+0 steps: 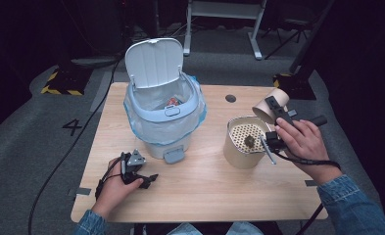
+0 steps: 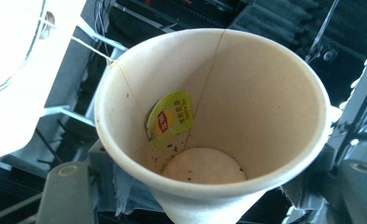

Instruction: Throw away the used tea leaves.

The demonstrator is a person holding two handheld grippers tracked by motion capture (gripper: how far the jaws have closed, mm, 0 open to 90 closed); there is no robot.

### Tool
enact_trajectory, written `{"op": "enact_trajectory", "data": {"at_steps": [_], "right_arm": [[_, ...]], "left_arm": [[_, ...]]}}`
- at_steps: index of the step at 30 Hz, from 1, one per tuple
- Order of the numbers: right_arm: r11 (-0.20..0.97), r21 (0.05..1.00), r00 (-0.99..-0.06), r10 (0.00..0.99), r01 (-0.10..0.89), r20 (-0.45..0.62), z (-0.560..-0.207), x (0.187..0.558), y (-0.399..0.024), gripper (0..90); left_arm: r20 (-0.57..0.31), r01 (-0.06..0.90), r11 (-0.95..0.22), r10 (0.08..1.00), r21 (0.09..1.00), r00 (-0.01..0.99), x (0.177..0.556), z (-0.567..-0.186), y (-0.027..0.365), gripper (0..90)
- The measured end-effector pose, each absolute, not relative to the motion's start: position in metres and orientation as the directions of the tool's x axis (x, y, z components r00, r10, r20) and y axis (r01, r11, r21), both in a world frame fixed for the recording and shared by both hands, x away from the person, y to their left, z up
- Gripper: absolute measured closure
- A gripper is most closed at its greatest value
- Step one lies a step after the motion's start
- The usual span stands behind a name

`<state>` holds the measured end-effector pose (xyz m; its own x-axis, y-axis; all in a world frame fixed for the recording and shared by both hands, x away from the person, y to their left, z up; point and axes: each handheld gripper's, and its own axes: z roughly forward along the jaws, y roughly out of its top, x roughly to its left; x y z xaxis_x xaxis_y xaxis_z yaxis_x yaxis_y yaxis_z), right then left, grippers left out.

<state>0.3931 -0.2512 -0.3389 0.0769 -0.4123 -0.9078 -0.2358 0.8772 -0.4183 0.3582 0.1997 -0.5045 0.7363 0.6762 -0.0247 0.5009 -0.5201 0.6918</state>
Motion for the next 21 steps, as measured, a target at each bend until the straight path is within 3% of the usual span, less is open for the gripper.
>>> {"op": "enact_trajectory", "data": {"at_steps": [2, 6, 12, 21], "right_arm": [[0.896, -0.372, 0.049, -0.372, -0.243, -0.927, -0.334, 0.393, -0.255, 30.6], [0.9, -0.365, 0.058, -0.362, -0.237, -0.93, -0.329, 0.394, -0.257, 30.5], [0.873, -0.447, 0.141, -0.426, -0.198, -0.894, -0.314, 0.392, -0.255, 30.4], [0.871, -0.461, 0.171, -0.434, -0.17, -0.884, -0.296, 0.392, -0.255, 30.3]], "left_arm": [[-0.024, 0.501, -0.52, 0.676, 0.692, 0.736, 0.358, -0.504, 0.2, 15.7], [-0.024, 0.501, -0.521, 0.676, 0.692, 0.737, 0.358, -0.504, 0.2, 15.7], [-0.025, 0.501, -0.52, 0.676, 0.692, 0.736, 0.358, -0.504, 0.2, 15.7], [-0.024, 0.501, -0.52, 0.676, 0.692, 0.736, 0.358, -0.504, 0.2, 15.7]]}}
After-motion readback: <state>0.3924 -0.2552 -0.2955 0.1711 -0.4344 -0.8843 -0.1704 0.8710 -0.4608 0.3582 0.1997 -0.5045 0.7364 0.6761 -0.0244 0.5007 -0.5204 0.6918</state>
